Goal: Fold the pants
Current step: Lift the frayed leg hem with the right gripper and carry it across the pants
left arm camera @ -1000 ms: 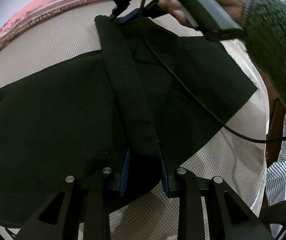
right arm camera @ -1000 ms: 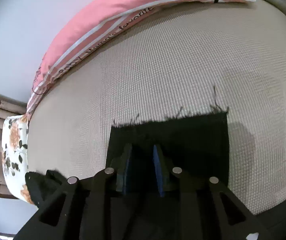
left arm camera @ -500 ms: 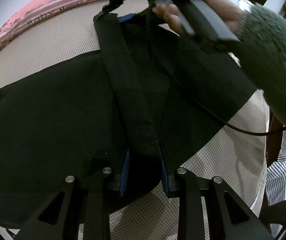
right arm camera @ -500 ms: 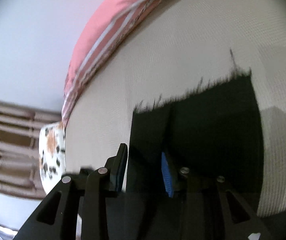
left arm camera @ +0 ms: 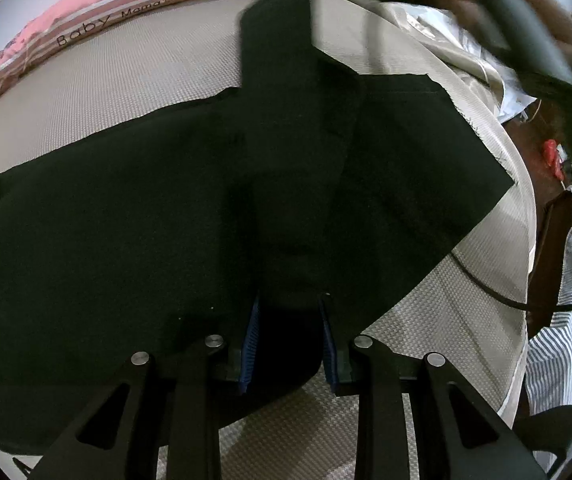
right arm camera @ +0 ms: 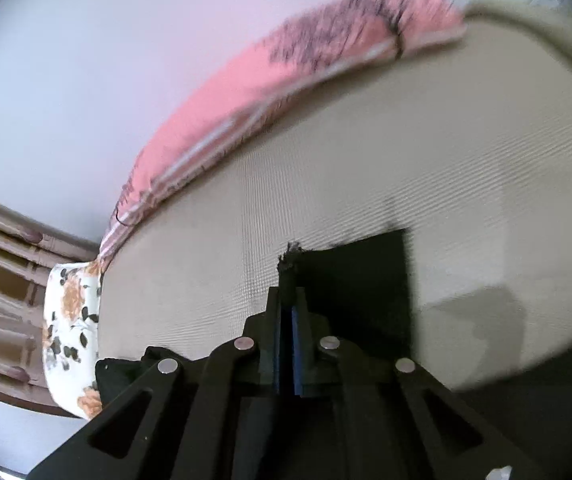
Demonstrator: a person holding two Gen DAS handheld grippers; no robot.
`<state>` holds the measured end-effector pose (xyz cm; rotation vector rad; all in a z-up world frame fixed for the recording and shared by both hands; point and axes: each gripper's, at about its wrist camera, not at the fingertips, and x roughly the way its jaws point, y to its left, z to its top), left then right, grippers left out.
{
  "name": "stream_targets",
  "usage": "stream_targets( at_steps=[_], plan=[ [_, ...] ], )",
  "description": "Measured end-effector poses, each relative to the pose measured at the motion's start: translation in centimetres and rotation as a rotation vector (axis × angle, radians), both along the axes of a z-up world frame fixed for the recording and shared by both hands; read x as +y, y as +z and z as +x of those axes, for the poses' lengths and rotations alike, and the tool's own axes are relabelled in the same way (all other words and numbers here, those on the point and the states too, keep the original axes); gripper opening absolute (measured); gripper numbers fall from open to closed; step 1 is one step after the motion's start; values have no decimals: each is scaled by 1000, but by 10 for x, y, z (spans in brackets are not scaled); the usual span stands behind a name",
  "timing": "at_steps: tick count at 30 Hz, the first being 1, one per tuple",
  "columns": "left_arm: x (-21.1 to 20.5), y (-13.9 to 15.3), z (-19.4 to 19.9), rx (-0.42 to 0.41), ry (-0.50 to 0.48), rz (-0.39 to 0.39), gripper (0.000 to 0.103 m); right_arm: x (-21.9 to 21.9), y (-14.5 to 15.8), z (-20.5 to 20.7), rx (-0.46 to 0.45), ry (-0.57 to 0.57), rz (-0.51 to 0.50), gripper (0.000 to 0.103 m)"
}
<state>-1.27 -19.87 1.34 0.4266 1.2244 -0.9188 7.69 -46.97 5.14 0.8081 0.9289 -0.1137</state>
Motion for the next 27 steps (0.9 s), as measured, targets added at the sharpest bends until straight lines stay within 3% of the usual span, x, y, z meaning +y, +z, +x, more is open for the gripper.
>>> stream_targets(
  at_steps=[4,8,13,18,21,27],
  plan=[
    [-6,5,-5,-13,-21,1,28,-10,31,-56,69,-65,-162,4],
    [-16,12,-12,-65,-54,7,28,-18,36,-108,157,-129,-263,4],
    [-27,9,-19,-120,-90,38,28,-16,3,-163,319,-195,-339,3],
    [-35,0,-22,-127,-106,61,28,-12,-40,-198,437,-228,-349,3],
    [-37,0,-23,-140,-119,64,28,-14,-49,-214,438,-267,-317,3],
    [-46,-2,-26,-151,-146,56,28,-14,-48,-230,460,-305,-391,2]
  ],
)
